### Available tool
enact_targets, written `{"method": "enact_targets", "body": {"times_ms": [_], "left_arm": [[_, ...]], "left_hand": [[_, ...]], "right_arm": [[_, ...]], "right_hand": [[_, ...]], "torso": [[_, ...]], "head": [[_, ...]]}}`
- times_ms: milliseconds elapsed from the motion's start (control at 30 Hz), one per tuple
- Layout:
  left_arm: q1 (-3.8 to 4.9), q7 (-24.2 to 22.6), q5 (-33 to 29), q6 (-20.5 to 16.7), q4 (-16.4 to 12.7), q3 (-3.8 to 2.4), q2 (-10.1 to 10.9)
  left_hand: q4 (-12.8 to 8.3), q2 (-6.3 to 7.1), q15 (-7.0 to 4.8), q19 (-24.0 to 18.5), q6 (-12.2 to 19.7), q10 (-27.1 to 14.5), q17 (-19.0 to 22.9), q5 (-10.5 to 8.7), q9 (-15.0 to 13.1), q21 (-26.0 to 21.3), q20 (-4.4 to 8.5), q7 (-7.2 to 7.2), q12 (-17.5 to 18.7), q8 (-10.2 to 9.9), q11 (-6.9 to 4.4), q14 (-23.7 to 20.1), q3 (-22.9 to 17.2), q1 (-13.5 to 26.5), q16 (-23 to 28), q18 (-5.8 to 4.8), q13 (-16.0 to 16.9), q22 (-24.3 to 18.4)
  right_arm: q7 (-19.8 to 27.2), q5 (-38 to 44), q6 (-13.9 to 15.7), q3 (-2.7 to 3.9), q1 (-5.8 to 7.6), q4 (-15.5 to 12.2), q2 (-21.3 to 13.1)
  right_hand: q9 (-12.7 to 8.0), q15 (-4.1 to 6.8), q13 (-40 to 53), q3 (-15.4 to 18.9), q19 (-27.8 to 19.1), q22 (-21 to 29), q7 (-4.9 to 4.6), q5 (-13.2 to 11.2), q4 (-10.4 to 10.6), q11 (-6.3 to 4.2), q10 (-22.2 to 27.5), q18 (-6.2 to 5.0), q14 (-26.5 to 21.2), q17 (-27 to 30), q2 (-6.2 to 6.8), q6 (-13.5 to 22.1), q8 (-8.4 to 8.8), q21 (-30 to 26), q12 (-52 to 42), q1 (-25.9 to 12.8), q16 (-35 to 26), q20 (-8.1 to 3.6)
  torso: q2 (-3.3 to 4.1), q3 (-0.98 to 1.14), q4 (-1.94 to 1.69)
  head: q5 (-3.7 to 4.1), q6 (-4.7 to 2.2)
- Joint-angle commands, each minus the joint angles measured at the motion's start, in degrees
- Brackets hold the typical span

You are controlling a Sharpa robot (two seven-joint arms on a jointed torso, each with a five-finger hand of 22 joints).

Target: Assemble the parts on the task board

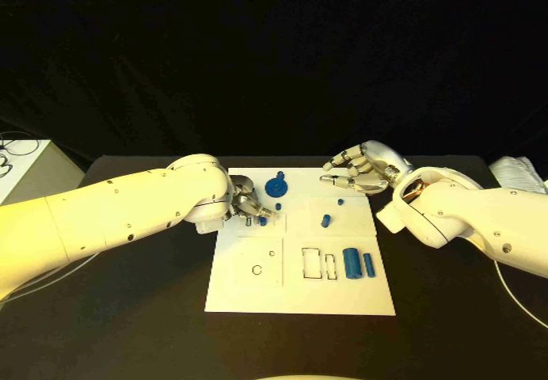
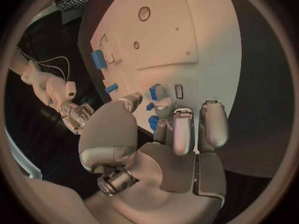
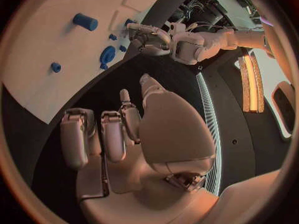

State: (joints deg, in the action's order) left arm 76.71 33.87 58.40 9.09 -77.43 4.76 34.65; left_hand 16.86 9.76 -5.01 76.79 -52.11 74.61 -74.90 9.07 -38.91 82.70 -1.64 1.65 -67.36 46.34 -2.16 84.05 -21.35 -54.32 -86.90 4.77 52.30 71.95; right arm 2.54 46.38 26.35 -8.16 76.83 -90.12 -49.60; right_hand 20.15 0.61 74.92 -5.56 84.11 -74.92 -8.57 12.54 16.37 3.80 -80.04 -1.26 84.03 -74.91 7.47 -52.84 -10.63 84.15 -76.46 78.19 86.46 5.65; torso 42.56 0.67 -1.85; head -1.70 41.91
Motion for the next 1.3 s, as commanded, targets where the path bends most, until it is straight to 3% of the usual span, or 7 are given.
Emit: {"method": "enact_targets", "body": {"times_ms": [33, 167, 467, 533, 800, 1033, 1300], "left_arm": [[0.01, -0.79, -1.61, -1.39, -0.42, -0.22, 0.0], [0.01, -1.28, -2.38, -2.21, -0.71, -0.57, 0.16], [0.03, -1.9, -2.89, -2.75, -1.5, -1.51, 1.08], [0.06, -2.08, -3.03, -2.08, -1.82, -1.96, 1.67], [0.9, -2.27, -4.72, 1.68, -1.89, -3.99, 4.18], [2.67, -2.59, -5.25, 3.21, 1.68, -4.84, 3.95], [4.34, -3.15, -3.62, 4.23, 8.31, -4.89, 1.18]], "left_hand": [[-0.03, -0.29, -0.07, 0.08, 0.58, -0.63, -8.81, -2.59, -0.14, -0.37, -0.26, 0.1, 0.18, 0.24, 0.11, 4.2, 1.34, 0.83, 0.19, -0.68, -0.26, -0.16], [-0.01, -0.7, -0.04, -0.04, 0.75, -0.86, -8.67, -5.11, -0.2, -0.47, -0.29, 0.13, 0.27, 0.37, 0.14, 4.16, 2.72, 1.18, 0.28, -0.65, -0.57, -0.3], [-0.21, -1.31, 0.03, -0.52, 1.22, -1.4, -8.29, -4.78, -0.19, -0.79, -0.34, 0.23, 0.66, 0.31, 0.23, 4.04, 2.8, -1.2, 0.51, -0.51, -1.26, -0.91], [-0.28, -2.16, 0.14, -1.22, 1.72, -2.06, -7.65, -4.48, -0.1, -1.25, -0.43, 0.39, 1.21, 0.12, 0.37, 3.84, 2.25, -3.81, 0.9, -0.31, -2.19, -1.8], [-0.23, -2.72, 1.07, -4.98, 3.89, -6.35, -3.04, -4.33, 0.53, -3.82, -1.05, 1.58, 5.11, -1.19, 1.45, 2.14, 0.87, -8.02, 3.75, 0.71, -7.96, -6.6], [-0.19, -2.77, 1.44, -5.23, 4.8, -7.25, -2.54, -4.33, 1.01, -4.11, -1.32, 2.09, 5.89, -2.1, 1.87, 1.92, 0.55, -8.47, 4.1, 0.77, -9.1, -6.92], [-0.03, -2.7, 1.67, -5.37, 4.75, -7.5, -2.46, -4.54, 1.47, -4.3, -1.53, 2.35, 6.11, -2.55, 2.12, 1.89, 0.83, -7.58, 4.16, 0.81, -9.63, -7.14]], "right_arm": [[0.71, 0.13, -0.32, 0.02, 0.0, -0.01, 0.06], [0.73, 0.12, -0.36, 0.02, -0.01, 0.1, 0.12], [0.74, 0.11, -0.45, 0.02, -0.01, 0.24, 0.19], [0.73, 0.11, -0.44, 0.02, -0.01, 0.24, 0.15], [0.67, 0.1, -0.4, 0.02, -0.01, 0.29, -0.03], [0.65, 0.1, -0.41, 0.02, -0.01, 0.42, 0.01], [0.62, 0.1, -0.44, 0.02, -0.01, 0.5, 0.08]], "right_hand": [[0.06, -0.23, 2.78, 0.13, 2.11, -10.38, -0.05, 0.38, 0.28, 0.02, 0.32, -0.47, 4.09, -7.06, -0.05, 0.3, -0.19, -0.3, 0.31, -0.64, -0.33, 0.05], [0.06, -0.23, 2.78, 0.13, 2.11, -10.38, -0.05, 0.38, 0.28, 0.02, 0.32, -0.47, 4.09, -7.06, -0.05, 0.3, -0.19, -0.3, 0.31, -0.64, -0.33, 0.05], [0.07, -0.23, 2.85, 0.14, 2.19, -10.48, -0.05, 0.41, 0.26, 0.02, 0.26, -0.44, 4.1, -7.11, -0.1, 0.31, -0.2, -0.18, 0.24, -0.77, -0.31, 0.05], [0.07, -0.23, 2.85, 0.14, 2.19, -10.48, -0.05, 0.41, 0.26, 0.02, 0.26, -0.44, 4.1, -7.11, -0.1, 0.31, -0.2, -0.18, 0.24, -0.77, -0.31, 0.05], [0.07, -0.23, 2.82, 0.13, 2.17, -10.44, -0.04, 0.42, 0.24, 0.02, 0.28, -0.45, 4.08, -7.04, -0.12, 0.31, -0.21, -0.23, 0.27, -0.79, -0.35, 0.05], [0.07, -0.22, 2.78, 0.1, 2.19, -10.48, -0.04, 0.47, 0.2, 0.01, 0.3, -0.44, 4.1, -7.12, -0.15, 0.32, -0.21, -0.18, 0.31, -0.8, -0.31, 0.05], [0.07, -0.22, 2.78, 0.1, 2.19, -10.48, -0.04, 0.47, 0.2, 0.01, 0.3, -0.44, 4.1, -7.12, -0.15, 0.32, -0.21, -0.18, 0.31, -0.8, -0.31, 0.05]], "torso": [[-0.05, -0.01, -0.05], [-0.09, 0.02, -0.05], [-0.07, 0.03, -0.04], [-0.07, 0.03, -0.08], [-0.09, 0.1, -0.05], [0.06, 0.05, 0.07], [0.23, 0.03, 0.17]], "head": [[0.0, -0.06], [-0.02, -0.18], [0.05, -0.42], [0.12, -0.46], [0.19, -0.69], [0.06, -0.97], [-0.11, -1.16]]}}
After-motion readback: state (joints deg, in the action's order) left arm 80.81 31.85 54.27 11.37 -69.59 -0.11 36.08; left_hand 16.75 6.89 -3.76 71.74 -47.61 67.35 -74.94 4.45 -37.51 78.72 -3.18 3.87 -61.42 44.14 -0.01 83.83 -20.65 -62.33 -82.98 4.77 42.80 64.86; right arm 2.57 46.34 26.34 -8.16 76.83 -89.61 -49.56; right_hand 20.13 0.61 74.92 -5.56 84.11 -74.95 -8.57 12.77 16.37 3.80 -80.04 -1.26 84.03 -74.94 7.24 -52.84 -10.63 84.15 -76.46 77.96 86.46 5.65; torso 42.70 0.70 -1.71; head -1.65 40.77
